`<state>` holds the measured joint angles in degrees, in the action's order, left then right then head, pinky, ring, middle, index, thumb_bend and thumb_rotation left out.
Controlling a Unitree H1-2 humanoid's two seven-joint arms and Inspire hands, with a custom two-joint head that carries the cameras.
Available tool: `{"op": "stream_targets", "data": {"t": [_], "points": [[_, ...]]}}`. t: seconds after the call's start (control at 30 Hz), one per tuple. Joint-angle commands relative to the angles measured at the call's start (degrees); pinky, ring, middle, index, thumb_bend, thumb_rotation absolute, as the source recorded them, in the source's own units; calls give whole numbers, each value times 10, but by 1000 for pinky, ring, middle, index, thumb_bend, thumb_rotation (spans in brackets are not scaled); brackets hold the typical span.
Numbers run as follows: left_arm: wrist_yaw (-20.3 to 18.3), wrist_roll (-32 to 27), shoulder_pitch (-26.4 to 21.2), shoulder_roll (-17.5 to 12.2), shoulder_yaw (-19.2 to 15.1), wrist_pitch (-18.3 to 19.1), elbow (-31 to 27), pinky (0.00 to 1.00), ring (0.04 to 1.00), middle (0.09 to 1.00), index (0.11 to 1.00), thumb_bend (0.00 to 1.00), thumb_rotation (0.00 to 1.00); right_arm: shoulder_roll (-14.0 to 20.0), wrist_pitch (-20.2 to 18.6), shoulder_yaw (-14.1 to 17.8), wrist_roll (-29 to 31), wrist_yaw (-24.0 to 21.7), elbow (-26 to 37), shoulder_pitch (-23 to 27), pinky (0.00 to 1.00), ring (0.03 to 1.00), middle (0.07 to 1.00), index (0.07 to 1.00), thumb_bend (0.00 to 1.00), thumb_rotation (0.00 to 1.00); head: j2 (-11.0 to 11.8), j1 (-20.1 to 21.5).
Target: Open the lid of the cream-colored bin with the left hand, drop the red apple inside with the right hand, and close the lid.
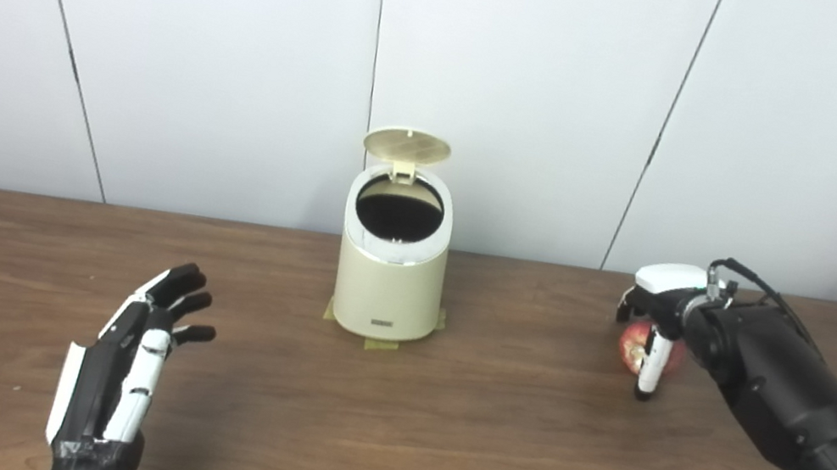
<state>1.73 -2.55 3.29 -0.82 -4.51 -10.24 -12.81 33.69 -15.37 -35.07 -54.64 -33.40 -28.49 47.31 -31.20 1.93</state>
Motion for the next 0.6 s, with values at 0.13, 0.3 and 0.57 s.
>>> {"op": "stream_targets", "data": {"t": [0.13,0.3,0.57], "points": [[0,2,0,2,2,-5,-25,686,807,833,817,276,711,26,53,-17,-52,58,-18,33,316,459,609,711,738,48,-3,0],[0,1,0,1,2,-5,-24,678,805,833,817,279,734,13,65,21,-38,173,-36,10,280,376,470,551,518,0,-3,0],[-2,0,0,0,3,-3,-23,668,801,833,815,278,721,15,108,51,-16,213,-44,-3,290,386,463,539,514,0,-3,3]]}}
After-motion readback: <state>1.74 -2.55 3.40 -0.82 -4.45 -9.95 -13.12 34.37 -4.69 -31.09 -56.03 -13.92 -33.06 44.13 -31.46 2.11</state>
